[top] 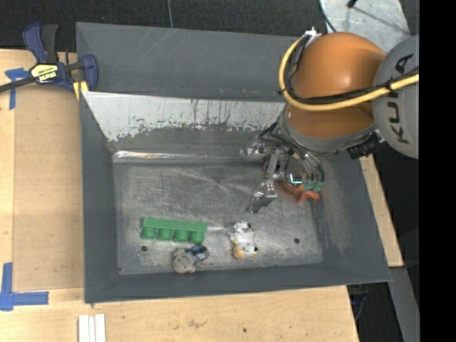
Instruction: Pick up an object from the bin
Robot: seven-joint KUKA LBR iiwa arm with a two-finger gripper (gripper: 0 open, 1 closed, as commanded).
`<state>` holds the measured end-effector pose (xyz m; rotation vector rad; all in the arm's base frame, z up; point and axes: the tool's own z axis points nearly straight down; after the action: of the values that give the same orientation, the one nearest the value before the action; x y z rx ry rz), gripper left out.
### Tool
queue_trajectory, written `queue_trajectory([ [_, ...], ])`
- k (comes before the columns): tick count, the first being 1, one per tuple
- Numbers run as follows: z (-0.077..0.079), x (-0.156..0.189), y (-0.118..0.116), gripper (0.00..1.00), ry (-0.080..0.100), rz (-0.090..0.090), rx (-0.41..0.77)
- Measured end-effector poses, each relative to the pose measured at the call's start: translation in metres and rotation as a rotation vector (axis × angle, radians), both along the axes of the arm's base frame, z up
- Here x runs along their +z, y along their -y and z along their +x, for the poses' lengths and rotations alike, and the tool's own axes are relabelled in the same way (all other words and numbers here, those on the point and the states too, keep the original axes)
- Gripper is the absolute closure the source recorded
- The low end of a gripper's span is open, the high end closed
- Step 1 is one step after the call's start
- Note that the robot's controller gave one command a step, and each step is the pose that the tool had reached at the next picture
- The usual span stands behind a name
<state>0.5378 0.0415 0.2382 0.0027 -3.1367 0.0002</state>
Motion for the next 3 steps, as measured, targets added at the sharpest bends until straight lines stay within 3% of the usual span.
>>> queue_trajectory([
  [1,0.002,0.004,0.000,0.00,0.009,0.001,-0.001],
  [2,-0.012,-0.061,0.000,0.00,0.013,0.001,-0.019],
  [3,-0.015,-0.090,0.004,0.00,0.003,0.000,-0.122],
])
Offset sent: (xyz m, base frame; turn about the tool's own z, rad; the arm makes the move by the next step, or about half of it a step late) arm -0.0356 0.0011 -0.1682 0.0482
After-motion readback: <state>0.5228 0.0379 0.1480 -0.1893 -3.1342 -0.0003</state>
